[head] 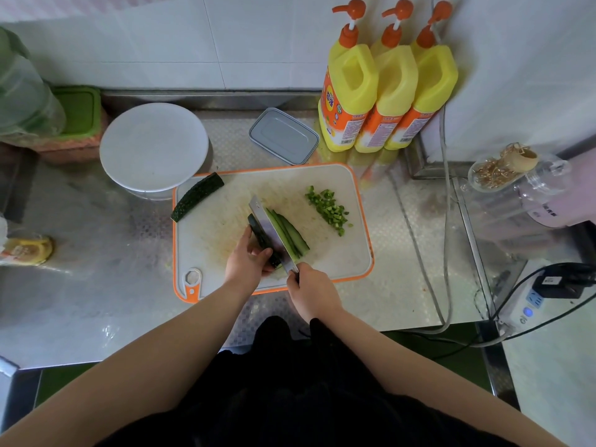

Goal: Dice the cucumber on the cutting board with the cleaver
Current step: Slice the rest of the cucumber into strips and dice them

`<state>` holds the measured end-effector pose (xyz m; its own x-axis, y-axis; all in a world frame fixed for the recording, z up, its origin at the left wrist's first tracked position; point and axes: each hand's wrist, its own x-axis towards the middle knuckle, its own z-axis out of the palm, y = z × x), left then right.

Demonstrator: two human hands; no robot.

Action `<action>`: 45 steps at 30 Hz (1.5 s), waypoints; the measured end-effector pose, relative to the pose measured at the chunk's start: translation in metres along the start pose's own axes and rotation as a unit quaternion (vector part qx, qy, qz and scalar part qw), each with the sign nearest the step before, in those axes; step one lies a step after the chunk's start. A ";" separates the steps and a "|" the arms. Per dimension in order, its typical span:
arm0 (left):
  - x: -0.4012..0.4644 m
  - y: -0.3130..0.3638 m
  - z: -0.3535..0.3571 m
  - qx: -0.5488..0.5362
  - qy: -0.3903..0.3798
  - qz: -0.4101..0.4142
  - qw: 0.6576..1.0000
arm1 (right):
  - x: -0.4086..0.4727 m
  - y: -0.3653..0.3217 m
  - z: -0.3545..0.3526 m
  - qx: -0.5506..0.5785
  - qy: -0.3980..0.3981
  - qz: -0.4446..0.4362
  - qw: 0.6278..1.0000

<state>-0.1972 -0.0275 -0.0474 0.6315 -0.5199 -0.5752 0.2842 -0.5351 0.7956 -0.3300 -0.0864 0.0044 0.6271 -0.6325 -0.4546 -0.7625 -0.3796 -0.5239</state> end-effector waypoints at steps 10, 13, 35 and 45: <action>0.002 -0.003 -0.001 0.004 0.004 0.003 1.000 | 0.006 -0.007 -0.001 0.006 -0.019 0.014 1.000; 0.003 -0.002 -0.001 0.010 0.003 0.003 1.000 | 0.007 -0.009 -0.001 0.003 -0.019 0.016 1.000; 0.007 -0.004 -0.001 0.007 -0.005 -0.003 1.000 | 0.025 -0.021 0.004 -0.096 -0.052 0.028 0.994; 0.009 -0.008 -0.001 0.011 -0.014 0.007 1.000 | 0.022 -0.027 0.007 -0.103 -0.064 0.037 0.992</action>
<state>-0.1929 -0.0272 -0.0593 0.6148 -0.5460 -0.5691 0.2583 -0.5424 0.7994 -0.2947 -0.0851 0.0029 0.5730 -0.5778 -0.5813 -0.8154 -0.4736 -0.3330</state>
